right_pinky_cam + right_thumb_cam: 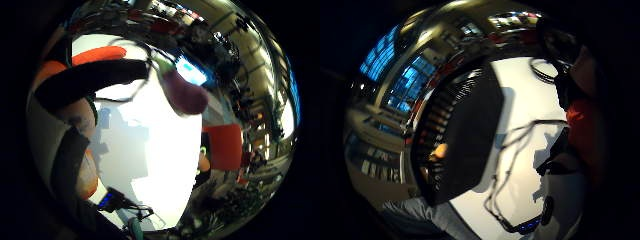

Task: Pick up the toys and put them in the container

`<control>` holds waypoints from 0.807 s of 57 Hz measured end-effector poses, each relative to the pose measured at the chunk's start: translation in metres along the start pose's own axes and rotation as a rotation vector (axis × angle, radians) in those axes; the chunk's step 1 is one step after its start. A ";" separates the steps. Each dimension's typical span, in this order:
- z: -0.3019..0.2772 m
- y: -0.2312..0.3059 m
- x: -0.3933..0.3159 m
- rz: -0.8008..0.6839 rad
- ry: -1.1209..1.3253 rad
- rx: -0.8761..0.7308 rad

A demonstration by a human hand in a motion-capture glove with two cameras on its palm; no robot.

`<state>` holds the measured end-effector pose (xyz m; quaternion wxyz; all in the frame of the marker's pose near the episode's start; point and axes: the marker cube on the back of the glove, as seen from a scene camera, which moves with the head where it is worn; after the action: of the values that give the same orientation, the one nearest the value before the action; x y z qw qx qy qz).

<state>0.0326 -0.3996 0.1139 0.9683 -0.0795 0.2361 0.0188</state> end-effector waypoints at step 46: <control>0.003 -0.006 -0.135 -0.319 -0.117 -0.187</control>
<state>-0.0851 -0.4049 0.1798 0.9594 -0.2044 0.1611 -0.1085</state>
